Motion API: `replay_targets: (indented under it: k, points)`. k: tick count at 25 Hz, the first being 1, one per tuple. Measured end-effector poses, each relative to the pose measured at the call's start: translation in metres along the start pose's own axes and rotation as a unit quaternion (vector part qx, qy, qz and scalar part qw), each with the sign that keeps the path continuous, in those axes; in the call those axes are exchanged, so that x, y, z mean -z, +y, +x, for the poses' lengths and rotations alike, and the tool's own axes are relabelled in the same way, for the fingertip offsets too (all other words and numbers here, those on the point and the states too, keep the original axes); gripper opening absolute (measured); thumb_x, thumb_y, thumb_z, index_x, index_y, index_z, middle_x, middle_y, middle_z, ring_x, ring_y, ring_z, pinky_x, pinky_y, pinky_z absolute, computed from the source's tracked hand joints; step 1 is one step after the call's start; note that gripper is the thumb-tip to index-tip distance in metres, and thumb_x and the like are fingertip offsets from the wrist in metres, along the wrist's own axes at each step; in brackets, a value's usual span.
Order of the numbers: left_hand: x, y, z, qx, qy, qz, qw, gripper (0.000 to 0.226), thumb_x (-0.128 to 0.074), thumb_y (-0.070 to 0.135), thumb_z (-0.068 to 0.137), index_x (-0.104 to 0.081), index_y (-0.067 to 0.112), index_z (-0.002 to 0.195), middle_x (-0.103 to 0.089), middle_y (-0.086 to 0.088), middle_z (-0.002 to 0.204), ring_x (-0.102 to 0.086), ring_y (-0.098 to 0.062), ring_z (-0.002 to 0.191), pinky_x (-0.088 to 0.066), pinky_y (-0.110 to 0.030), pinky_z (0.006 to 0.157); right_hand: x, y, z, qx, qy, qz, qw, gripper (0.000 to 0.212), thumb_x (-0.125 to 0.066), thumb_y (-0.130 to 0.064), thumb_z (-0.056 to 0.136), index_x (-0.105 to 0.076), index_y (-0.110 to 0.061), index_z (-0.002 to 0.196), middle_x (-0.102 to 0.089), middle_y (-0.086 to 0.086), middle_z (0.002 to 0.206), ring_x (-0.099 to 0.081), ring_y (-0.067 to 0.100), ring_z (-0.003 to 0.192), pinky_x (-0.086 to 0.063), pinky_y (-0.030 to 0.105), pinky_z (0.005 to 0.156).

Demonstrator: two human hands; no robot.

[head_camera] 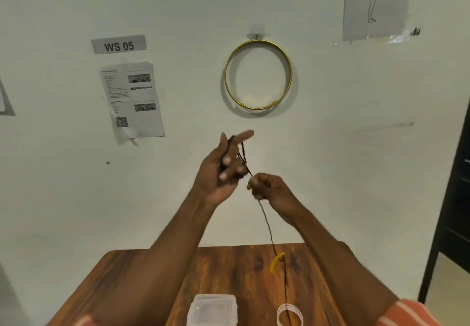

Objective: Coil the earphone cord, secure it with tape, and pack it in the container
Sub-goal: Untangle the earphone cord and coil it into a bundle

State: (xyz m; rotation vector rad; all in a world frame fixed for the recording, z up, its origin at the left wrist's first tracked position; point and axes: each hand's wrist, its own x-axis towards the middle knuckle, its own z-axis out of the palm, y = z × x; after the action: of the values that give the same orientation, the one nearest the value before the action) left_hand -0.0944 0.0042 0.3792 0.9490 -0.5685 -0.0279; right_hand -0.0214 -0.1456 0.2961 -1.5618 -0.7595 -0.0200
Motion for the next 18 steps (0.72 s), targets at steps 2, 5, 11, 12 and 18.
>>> replay_targets:
  k: [2, 5, 11, 12, 18]
  points:
    - [0.004, 0.028, 0.026, -0.087, 0.101, 0.035, 0.99, 0.049, -0.034, 0.036, 0.103, -0.05, 0.0, 0.132, -0.054, 0.008, 0.056, -0.044, -0.005, 0.037, -0.051, -0.02, 0.059, -0.016, 0.017, -0.019, -0.047, -0.064, 0.041, 0.996, 0.019, -0.058, -0.025, 0.096, -0.073, -0.021, 0.084, -0.054, -0.003, 0.06, -0.048, 0.01, 0.055, -0.045, 0.031, 0.066]
    - [0.026, 0.064, 0.052, -0.142, 0.223, 0.224, 0.938, 0.032, -0.038, 0.036, 0.104, -0.054, 0.012, 0.116, -0.072, 0.003, 0.069, -0.067, -0.015, 0.055, -0.044, -0.023, 0.057, -0.023, 0.017, -0.039, -0.072, -0.127, 0.064, 0.987, 0.023, -0.052, -0.023, 0.101, -0.071, -0.009, 0.103, -0.045, -0.001, 0.057, -0.037, 0.012, 0.05, -0.038, 0.027, 0.053]
    - [0.063, 0.036, 0.02, 0.098, 0.068, 0.559, 0.821, 0.047, -0.037, 0.033, 0.104, -0.049, -0.002, 0.133, -0.067, -0.008, 0.059, -0.048, -0.024, 0.038, -0.044, -0.024, 0.045, 0.023, -0.057, -0.016, 0.027, -0.023, 0.022, 0.999, 0.024, -0.049, -0.014, 0.101, -0.069, -0.009, 0.091, -0.037, -0.005, 0.054, -0.03, 0.01, 0.049, -0.028, 0.027, 0.051]
    - [0.059, 0.023, 0.007, 0.133, 0.03, 0.502, 0.854, 0.049, -0.033, 0.035, 0.105, -0.052, -0.002, 0.131, -0.063, -0.007, 0.056, -0.039, -0.018, 0.035, -0.043, -0.023, 0.045, 0.033, -0.067, -0.006, 0.039, 0.009, 0.009, 0.999, 0.025, -0.048, -0.013, 0.102, -0.069, -0.01, 0.088, -0.037, -0.004, 0.055, -0.03, 0.01, 0.049, -0.028, 0.027, 0.052]
    - [0.002, -0.004, -0.022, 0.115, -0.108, 0.018, 0.987, 0.054, -0.029, 0.034, 0.101, -0.055, -0.007, 0.126, -0.047, 0.005, 0.043, -0.029, -0.005, 0.025, -0.041, -0.018, 0.038, 0.021, -0.044, 0.026, 0.017, 0.022, 0.0, 1.0, 0.025, -0.053, -0.024, 0.1, -0.064, -0.013, 0.081, -0.044, -0.008, 0.054, -0.036, 0.008, 0.049, -0.031, 0.024, 0.051]
